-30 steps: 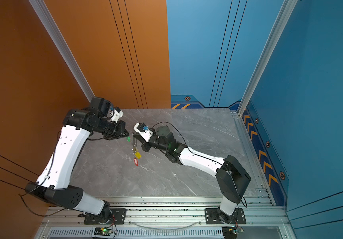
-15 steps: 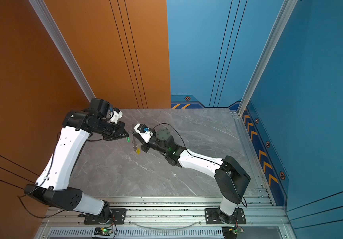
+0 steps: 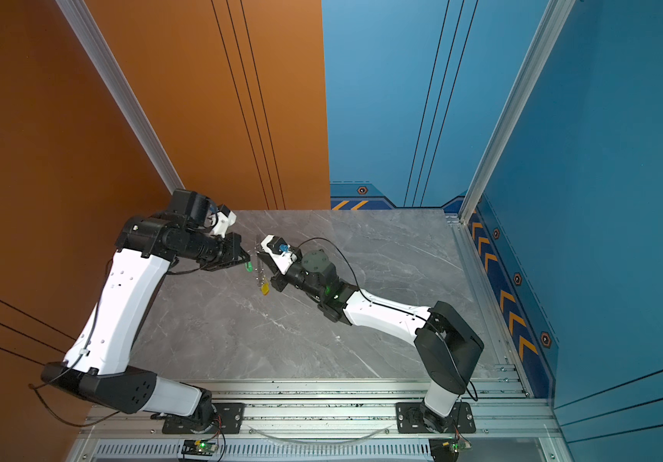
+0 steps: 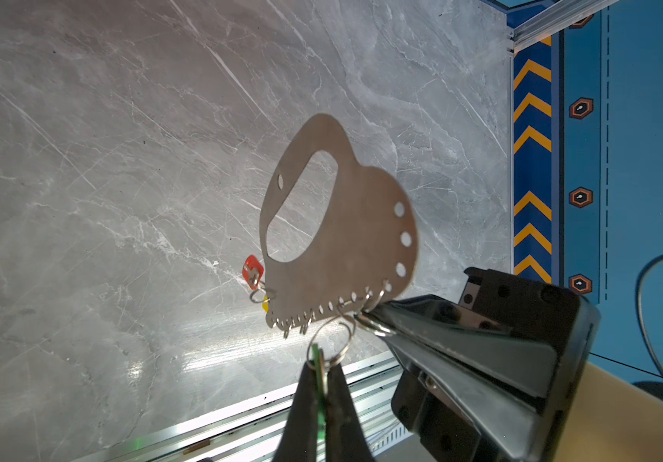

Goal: Remove the keys from the keyring

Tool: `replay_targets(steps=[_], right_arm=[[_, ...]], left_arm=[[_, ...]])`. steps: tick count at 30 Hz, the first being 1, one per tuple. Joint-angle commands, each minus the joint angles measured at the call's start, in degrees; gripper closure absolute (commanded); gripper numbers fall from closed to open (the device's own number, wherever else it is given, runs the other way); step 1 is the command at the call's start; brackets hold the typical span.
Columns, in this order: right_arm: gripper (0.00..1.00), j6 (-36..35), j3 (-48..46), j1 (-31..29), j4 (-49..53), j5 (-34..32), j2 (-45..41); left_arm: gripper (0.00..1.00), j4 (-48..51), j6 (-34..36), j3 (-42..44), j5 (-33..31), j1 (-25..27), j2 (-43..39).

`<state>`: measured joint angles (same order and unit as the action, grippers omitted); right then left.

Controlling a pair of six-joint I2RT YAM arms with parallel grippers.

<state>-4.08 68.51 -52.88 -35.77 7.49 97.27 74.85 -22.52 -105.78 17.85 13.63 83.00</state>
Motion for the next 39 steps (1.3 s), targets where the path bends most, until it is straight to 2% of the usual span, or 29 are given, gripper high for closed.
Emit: replay_targets(steps=[1,12,20,39], right_arm=[[1.0,-0.4,-1.2,0.3,-3.6,-7.5,-1.7],[1.0,-1.3,-0.5,-0.9,-4.0,-11.7,-0.7],[1.0,-1.9,0.6,-1.7,-3.6,-12.1,0.4],[1.0,-2.2,3.4,-2.2,-4.2,-13.0,1.6]], left_arm=[[1.0,1.4,-0.4,-0.2,-2.8,0.7,-2.8],[1.0,-1.4,5.8,4.1,-4.8,3.9,-6.3],[1.0,-6.6,11.2,8.5,-5.1,6.0,-10.8],[1.0,-6.6,14.0,11.0,-0.3,8.0,-10.1]])
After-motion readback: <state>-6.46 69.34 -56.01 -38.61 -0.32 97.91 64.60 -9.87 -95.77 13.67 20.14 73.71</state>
